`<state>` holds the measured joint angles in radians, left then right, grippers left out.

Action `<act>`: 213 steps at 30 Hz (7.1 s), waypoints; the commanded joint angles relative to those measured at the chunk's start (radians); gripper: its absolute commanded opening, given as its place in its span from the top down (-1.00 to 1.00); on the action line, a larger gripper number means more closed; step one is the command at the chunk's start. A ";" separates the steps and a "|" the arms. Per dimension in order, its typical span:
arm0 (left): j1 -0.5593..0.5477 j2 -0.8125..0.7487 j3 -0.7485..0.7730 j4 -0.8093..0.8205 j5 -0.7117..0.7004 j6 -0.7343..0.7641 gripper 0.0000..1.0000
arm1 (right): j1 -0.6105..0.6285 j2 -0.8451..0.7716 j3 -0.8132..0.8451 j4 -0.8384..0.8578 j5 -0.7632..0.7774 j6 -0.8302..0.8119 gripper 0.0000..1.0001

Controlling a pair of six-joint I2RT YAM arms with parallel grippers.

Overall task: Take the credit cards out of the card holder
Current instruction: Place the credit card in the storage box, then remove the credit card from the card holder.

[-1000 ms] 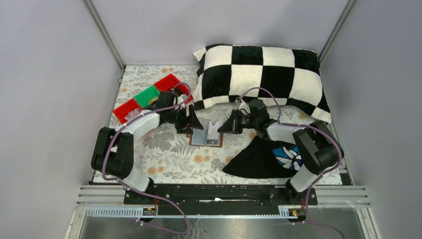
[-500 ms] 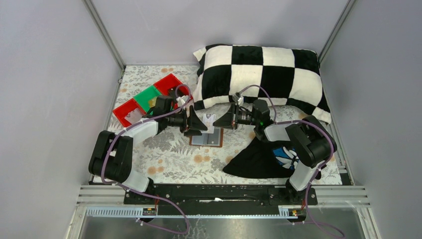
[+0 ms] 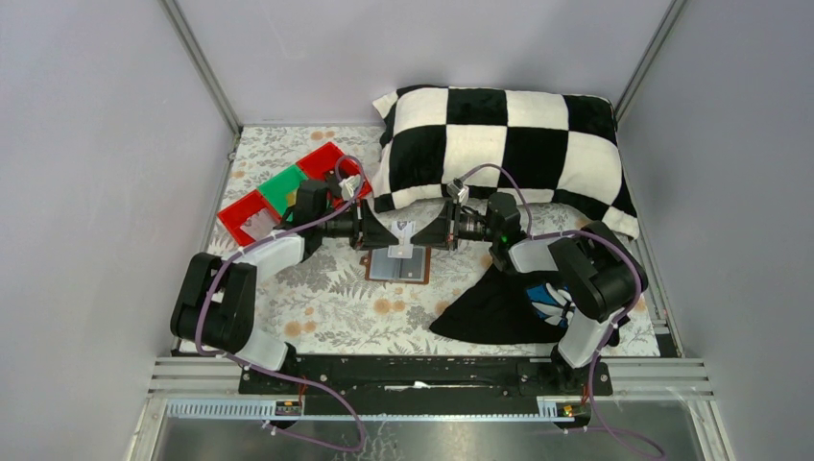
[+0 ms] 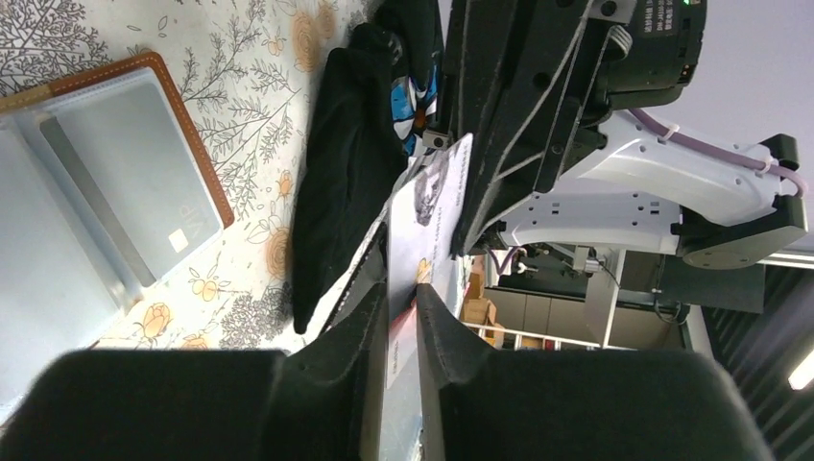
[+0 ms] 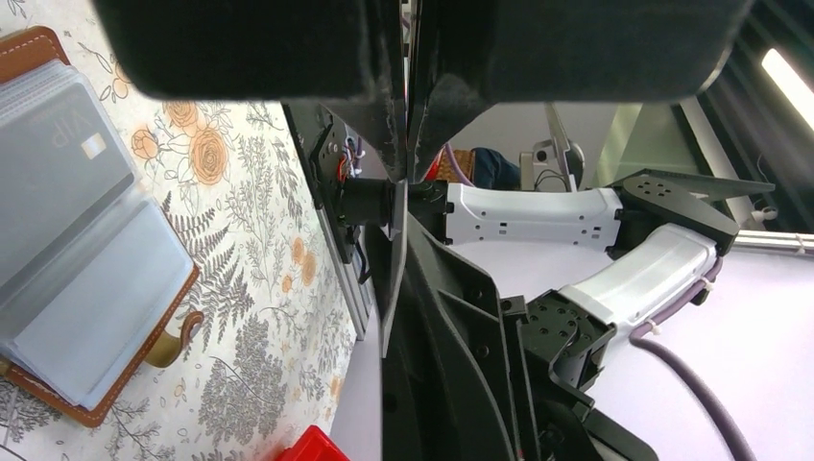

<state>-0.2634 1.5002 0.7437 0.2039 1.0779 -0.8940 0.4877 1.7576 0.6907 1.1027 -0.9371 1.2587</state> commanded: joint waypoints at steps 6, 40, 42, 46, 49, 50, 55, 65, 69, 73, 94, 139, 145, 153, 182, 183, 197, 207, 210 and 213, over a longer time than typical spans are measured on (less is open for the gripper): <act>0.013 -0.041 0.093 -0.170 -0.051 0.133 1.00 | -0.002 -0.005 0.019 -0.047 -0.015 -0.058 0.49; 0.684 -0.178 0.320 -0.762 -0.753 0.402 1.00 | -0.002 -0.156 0.154 -0.772 0.150 -0.519 -0.59; 0.695 -0.143 0.321 -0.746 -0.736 0.419 1.00 | -0.002 -0.149 0.155 -0.765 0.140 -0.514 -0.59; 0.713 -0.026 0.362 -0.740 -0.723 0.454 1.00 | -0.003 -0.136 0.150 -0.742 0.132 -0.498 -0.59; 0.716 0.041 0.394 -0.734 -0.750 0.472 1.00 | -0.002 -0.130 0.150 -0.735 0.132 -0.491 -0.59; 0.718 0.061 0.405 -0.737 -0.767 0.478 1.00 | -0.002 -0.130 0.149 -0.732 0.133 -0.490 -0.59; 0.731 0.134 0.418 -0.701 -0.743 0.473 1.00 | -0.002 -0.130 0.145 -0.731 0.131 -0.489 -0.59; 0.727 0.215 0.422 -0.678 -0.830 0.465 0.76 | -0.002 -0.145 0.154 -0.750 0.144 -0.495 -0.59; 0.725 0.157 0.432 -0.740 -0.930 0.484 0.08 | -0.001 -0.145 0.161 -0.778 0.162 -0.507 -0.60; 0.720 0.045 0.435 -0.770 -0.929 0.476 -0.25 | -0.002 -0.140 0.170 -0.801 0.185 -0.513 -0.59; -0.159 -0.067 0.146 -0.441 -0.799 0.125 -0.25 | 0.048 -0.045 0.182 -0.883 0.423 -0.462 -0.39; -0.155 0.100 0.056 -0.367 -0.731 0.152 -0.21 | 0.111 0.111 0.126 -0.386 0.276 -0.171 -0.26; -0.064 0.022 0.182 -0.568 -0.780 0.198 -0.26 | 0.130 0.140 0.185 -0.422 0.283 -0.188 -0.28; 0.011 -0.099 0.209 -0.638 -0.770 0.199 -0.26 | 0.145 0.183 0.259 -0.460 0.287 -0.211 -0.29; -0.065 0.164 0.120 -0.389 -0.578 0.170 -0.16 | 0.141 0.142 0.173 -0.589 0.395 -0.232 -0.17; -0.065 0.174 0.115 -0.386 -0.579 0.172 -0.16 | 0.141 0.145 0.176 -0.598 0.400 -0.231 -0.16; -0.062 0.268 0.034 -0.321 -0.559 0.168 -0.15 | 0.141 0.199 0.207 -0.630 0.452 -0.200 0.08; -0.061 0.285 0.034 -0.312 -0.560 0.168 -0.14 | 0.142 0.202 0.181 -0.566 0.445 -0.165 0.58; -0.060 0.290 0.035 -0.318 -0.567 0.172 -0.14 | 0.142 0.186 0.158 -0.552 0.453 -0.162 0.81; -0.053 0.291 0.032 -0.321 -0.571 0.174 -0.13 | 0.137 0.173 0.135 -0.542 0.455 -0.158 0.97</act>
<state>-0.3180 1.7279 0.8219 -0.0723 0.6254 -0.7620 0.6319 1.9606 0.8574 0.5369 -0.5087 1.0962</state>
